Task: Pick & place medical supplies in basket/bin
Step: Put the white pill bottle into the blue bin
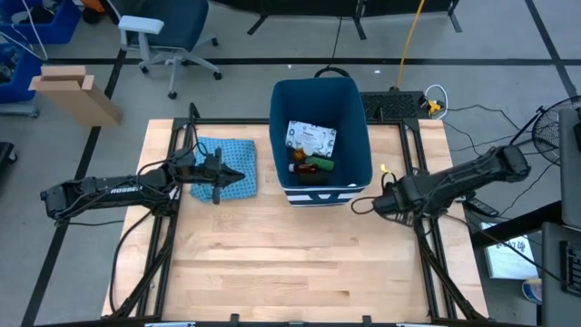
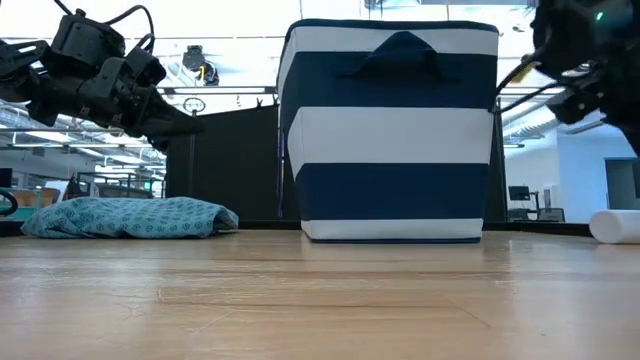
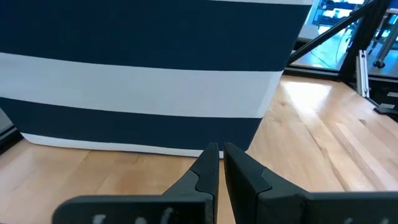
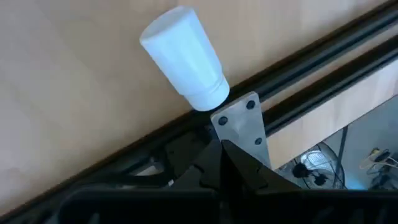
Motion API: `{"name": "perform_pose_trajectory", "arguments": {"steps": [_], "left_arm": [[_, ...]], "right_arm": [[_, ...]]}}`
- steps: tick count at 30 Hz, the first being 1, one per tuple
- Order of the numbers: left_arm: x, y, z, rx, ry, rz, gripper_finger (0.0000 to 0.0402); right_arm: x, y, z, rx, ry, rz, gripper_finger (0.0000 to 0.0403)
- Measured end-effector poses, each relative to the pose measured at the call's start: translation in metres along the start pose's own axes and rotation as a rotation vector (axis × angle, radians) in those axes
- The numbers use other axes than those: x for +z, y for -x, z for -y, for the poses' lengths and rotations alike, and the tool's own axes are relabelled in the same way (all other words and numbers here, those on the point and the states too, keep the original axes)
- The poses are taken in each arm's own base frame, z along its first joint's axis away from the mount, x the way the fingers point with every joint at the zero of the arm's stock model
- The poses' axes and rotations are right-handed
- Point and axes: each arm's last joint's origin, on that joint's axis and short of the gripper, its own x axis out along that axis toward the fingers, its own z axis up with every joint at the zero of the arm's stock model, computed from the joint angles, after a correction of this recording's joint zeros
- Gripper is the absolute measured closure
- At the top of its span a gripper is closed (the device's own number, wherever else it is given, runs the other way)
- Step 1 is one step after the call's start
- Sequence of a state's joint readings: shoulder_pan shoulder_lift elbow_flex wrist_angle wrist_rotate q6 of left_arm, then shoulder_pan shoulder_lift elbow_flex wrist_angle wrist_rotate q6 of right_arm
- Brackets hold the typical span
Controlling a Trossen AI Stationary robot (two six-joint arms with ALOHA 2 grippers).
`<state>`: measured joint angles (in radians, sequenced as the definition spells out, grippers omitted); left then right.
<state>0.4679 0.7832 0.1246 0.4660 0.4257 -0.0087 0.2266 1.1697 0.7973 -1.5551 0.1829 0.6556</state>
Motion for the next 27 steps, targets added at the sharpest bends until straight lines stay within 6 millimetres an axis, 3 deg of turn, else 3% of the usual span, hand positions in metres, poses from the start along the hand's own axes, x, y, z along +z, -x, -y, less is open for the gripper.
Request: {"name": "perform_pose_trajectory", "arguments": {"steps": [7,14,21,27], "left_arm": [[0.0,0.0,0.0,0.0,0.001,-0.004,0.0376],[0.0,0.0,0.0,0.005,-0.007,-0.003,0.0376],[0.0,0.0,0.0,0.007,-0.008,-0.001,0.0376],[0.0,0.0,0.0,0.007,-0.007,0.0,0.0376]], "right_arm": [[0.019,-0.015,0.001,-0.023,0.157,-0.063,0.0403],[0.033,-0.025,0.006,0.016,0.186,-0.194,0.0403],[0.047,-0.036,-0.002,0.093,0.217,-0.354,0.0403],[0.054,-0.039,-0.006,0.105,0.271,-0.339,0.0403]]}}
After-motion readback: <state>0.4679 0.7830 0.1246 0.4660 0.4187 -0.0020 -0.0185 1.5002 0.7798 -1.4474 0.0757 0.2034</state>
